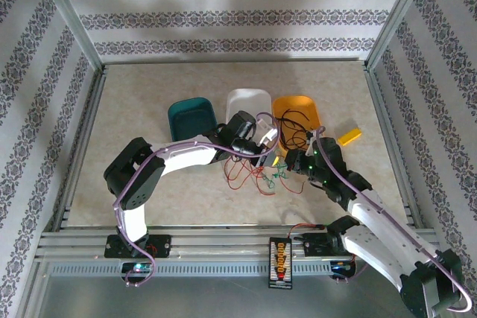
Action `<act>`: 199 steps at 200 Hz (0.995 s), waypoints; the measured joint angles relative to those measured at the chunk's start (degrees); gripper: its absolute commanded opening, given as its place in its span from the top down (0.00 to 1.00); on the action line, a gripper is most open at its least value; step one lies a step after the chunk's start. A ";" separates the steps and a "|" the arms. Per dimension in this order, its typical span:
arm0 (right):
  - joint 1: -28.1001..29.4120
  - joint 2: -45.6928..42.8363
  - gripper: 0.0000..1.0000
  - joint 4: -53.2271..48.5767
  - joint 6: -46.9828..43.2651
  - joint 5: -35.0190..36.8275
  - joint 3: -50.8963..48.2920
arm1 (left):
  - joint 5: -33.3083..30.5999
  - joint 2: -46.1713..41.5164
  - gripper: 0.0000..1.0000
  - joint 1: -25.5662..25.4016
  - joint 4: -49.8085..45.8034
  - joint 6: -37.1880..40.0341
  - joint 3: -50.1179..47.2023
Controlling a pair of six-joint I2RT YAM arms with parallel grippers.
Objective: Untangle the cables
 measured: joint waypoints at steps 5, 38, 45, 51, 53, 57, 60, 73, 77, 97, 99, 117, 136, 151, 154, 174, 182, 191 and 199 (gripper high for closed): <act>-0.13 -0.46 1.00 -0.15 0.20 0.20 -0.13 | -0.35 -0.02 0.99 0.13 0.28 -0.13 -0.11; -1.44 -5.22 1.00 -3.50 2.47 2.67 -1.44 | -1.90 -2.43 1.00 0.42 2.82 -0.42 -3.85; -1.64 -6.19 1.00 -4.44 3.13 2.95 -1.79 | -2.01 -3.45 1.00 0.39 3.43 -0.42 -4.90; -1.70 -6.91 1.00 -5.22 3.91 3.15 -2.05 | -2.05 -4.61 1.00 0.39 4.09 -0.39 -5.84; -1.75 -7.15 1.00 -5.46 4.13 3.21 -2.16 | -2.05 -5.03 1.00 0.39 4.24 -0.42 -6.12; -1.79 -7.48 1.00 -5.73 4.57 3.19 -2.27 | -2.08 -5.79 1.00 0.37 4.72 -0.39 -6.75; -1.81 -7.80 1.00 -5.92 4.85 3.21 -2.36 | -2.05 -6.40 1.00 0.37 4.94 -0.39 -7.19; -1.90 -8.61 1.00 -6.10 6.29 3.15 -2.47 | -2.05 -8.83 1.00 0.37 6.05 -0.37 -8.98; -1.90 -8.72 1.00 -6.05 6.73 3.08 -2.47 | -2.08 -9.49 1.00 0.37 6.36 -0.37 -9.49; -1.90 -8.52 1.00 -5.95 8.24 1.90 -2.47 | -2.05 -12.09 1.00 0.37 7.61 -0.28 -11.89; -1.90 -8.46 1.00 -5.90 8.48 1.75 -2.45 | -2.05 -12.24 1.00 0.37 7.63 -0.26 -12.07; -2.29 -6.29 1.00 -5.57 8.90 -0.24 -2.23 | -1.81 -13.79 1.00 0.37 8.44 -0.17 -14.01; -3.34 -1.73 0.98 -5.25 8.57 -3.08 -1.03 | -1.36 -14.43 1.00 0.42 8.66 -0.20 -14.84; -4.00 2.21 0.84 -4.96 7.61 -5.03 0.15 | -1.16 -14.47 1.00 0.72 8.52 -0.22 -14.91; -4.13 3.04 0.78 -4.85 7.54 -5.40 0.35 | -1.16 -14.47 1.00 0.79 8.48 -0.22 -14.91; -6.10 5.95 0.53 -6.12 5.57 -3.80 0.24 | -1.44 -14.95 1.00 2.08 6.38 -0.15 -14.91; -6.91 5.70 0.49 -6.93 5.27 -3.13 -0.26 | -1.86 -15.19 1.00 2.78 5.53 -0.11 -14.91; -7.30 4.26 0.45 -7.37 4.24 -2.73 -0.96 | -2.40 -15.37 1.00 3.37 4.66 0.07 -14.88; -7.23 2.05 0.43 -7.32 3.80 -2.71 -1.51 | -2.84 -15.41 1.00 3.58 3.98 0.20 -14.86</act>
